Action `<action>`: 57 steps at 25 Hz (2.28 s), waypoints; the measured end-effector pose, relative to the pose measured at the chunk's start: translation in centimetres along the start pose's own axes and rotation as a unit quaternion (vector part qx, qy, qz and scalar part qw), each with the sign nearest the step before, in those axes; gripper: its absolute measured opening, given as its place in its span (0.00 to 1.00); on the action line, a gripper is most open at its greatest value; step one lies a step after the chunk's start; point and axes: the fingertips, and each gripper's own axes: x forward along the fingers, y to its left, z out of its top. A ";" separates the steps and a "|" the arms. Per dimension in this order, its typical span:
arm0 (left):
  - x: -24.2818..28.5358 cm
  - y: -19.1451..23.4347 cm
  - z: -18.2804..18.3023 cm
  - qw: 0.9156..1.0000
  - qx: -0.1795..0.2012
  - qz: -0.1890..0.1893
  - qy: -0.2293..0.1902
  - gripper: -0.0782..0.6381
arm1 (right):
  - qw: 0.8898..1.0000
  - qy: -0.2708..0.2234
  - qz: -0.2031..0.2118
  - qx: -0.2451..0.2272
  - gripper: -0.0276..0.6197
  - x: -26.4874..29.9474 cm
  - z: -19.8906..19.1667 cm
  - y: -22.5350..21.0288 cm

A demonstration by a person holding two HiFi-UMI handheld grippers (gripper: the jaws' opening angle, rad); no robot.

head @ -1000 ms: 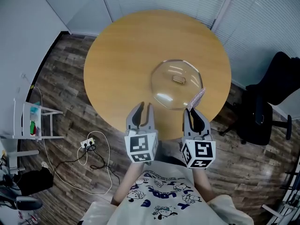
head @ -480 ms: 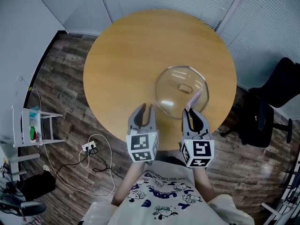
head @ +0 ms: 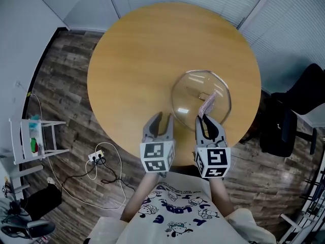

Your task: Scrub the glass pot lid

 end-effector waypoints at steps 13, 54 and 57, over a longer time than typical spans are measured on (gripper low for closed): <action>2.4 0.5 -3.5 0.995 -0.062 -0.022 0.072 0.28 | 0.997 0.054 0.032 -0.037 0.15 2.6 -2.3 1.4; 6.6 -0.6 -10.4 0.971 -0.154 0.027 0.178 0.29 | 0.941 0.212 0.210 -0.161 0.15 7.3 -8.8 1.9; 6.8 -0.8 -10.7 0.970 -0.156 0.024 0.185 0.29 | 0.938 0.220 0.217 -0.158 0.15 7.6 -9.1 2.0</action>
